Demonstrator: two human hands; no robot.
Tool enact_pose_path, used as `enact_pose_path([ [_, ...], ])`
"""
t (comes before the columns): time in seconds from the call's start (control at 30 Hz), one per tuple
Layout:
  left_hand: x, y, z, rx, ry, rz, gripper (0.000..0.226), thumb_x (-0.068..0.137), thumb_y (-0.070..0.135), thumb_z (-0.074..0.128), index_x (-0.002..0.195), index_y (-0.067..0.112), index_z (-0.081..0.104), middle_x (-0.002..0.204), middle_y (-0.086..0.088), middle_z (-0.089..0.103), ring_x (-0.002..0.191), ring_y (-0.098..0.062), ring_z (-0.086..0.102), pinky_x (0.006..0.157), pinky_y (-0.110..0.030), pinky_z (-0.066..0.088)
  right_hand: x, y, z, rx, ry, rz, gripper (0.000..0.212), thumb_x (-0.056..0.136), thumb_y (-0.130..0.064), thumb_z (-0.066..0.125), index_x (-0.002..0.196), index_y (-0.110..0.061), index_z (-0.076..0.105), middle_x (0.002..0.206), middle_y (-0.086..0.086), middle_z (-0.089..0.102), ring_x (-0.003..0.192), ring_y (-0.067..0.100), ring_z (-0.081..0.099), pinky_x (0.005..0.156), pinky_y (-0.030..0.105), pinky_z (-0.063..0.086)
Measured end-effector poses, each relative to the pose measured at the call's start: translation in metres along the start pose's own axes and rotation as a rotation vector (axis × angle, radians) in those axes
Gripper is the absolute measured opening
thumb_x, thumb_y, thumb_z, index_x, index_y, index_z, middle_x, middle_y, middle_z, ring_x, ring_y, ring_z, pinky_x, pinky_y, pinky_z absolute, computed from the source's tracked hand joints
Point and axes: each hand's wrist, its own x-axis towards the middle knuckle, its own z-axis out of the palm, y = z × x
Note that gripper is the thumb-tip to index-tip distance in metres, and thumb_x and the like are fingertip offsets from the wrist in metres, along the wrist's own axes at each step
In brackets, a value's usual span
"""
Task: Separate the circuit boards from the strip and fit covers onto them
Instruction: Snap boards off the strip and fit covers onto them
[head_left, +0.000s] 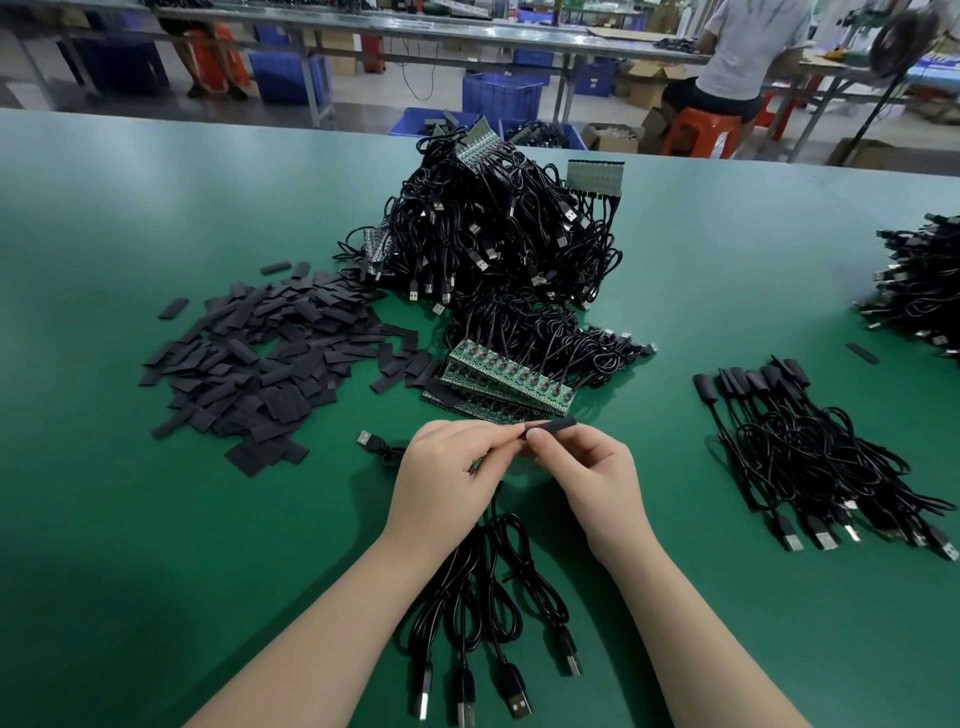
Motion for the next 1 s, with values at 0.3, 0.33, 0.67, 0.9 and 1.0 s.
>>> enact_pose_path([
  [0.3, -0.0004, -0.0003, 0.0020, 0.008, 0.019, 0.024, 0.016, 0.085, 0.018, 0.069, 0.098, 0.018, 0.078, 0.089, 0.010, 0.075, 0.090, -0.002, 0.062, 0.084, -0.020, 0.043, 0.0008, 0.0001, -0.0007, -0.020, -0.015, -0.004, 0.023, 0.089, -0.018, 0.072, 0.070, -0.030, 0.077, 0.066, -0.008, 0.070, 0.061, -0.001, 0.057, 0.059, 0.011, 0.044],
  [0.33, -0.0005, -0.0003, 0.0018, 0.002, 0.013, 0.015, 0.016, 0.085, 0.019, 0.068, 0.098, 0.019, 0.078, 0.090, 0.011, 0.074, 0.091, -0.001, 0.062, 0.085, -0.021, 0.044, 0.0009, 0.0005, -0.0009, -0.012, -0.018, 0.000, 0.022, 0.088, -0.017, 0.072, 0.071, -0.030, 0.077, 0.069, -0.007, 0.072, 0.063, 0.001, 0.060, 0.061, 0.013, 0.046],
  [0.67, 0.0000, -0.0002, -0.0010, -0.076, -0.022, -0.057, 0.020, 0.085, 0.023, 0.068, 0.103, 0.025, 0.077, 0.098, 0.022, 0.070, 0.099, 0.005, 0.060, 0.089, -0.028, 0.047, -0.0003, 0.0001, -0.0031, 0.040, -0.056, 0.010, 0.011, 0.087, -0.021, 0.072, 0.081, -0.027, 0.079, 0.080, -0.001, 0.076, 0.074, 0.007, 0.068, 0.070, 0.018, 0.053],
  [0.9, -0.0004, 0.0007, -0.0019, -0.108, 0.012, -0.108, 0.018, 0.082, 0.031, 0.069, 0.097, 0.029, 0.077, 0.090, 0.037, 0.062, 0.095, 0.004, 0.062, 0.086, -0.028, 0.050, -0.0008, -0.0004, -0.0010, 0.041, -0.043, 0.006, 0.011, 0.082, -0.030, 0.069, 0.077, -0.032, 0.079, 0.082, -0.006, 0.076, 0.074, 0.004, 0.066, 0.068, 0.015, 0.050],
  [1.0, 0.0000, -0.0005, -0.0014, -0.091, 0.024, -0.103, 0.016, 0.081, 0.028, 0.071, 0.095, 0.026, 0.078, 0.090, 0.029, 0.065, 0.094, 0.005, 0.062, 0.085, -0.030, 0.050, -0.0002, 0.0001, 0.0003, 0.052, -0.007, 0.005, 0.019, 0.084, -0.034, 0.066, 0.069, -0.032, 0.076, 0.095, -0.009, 0.077, 0.082, 0.004, 0.068, 0.073, 0.017, 0.051],
])
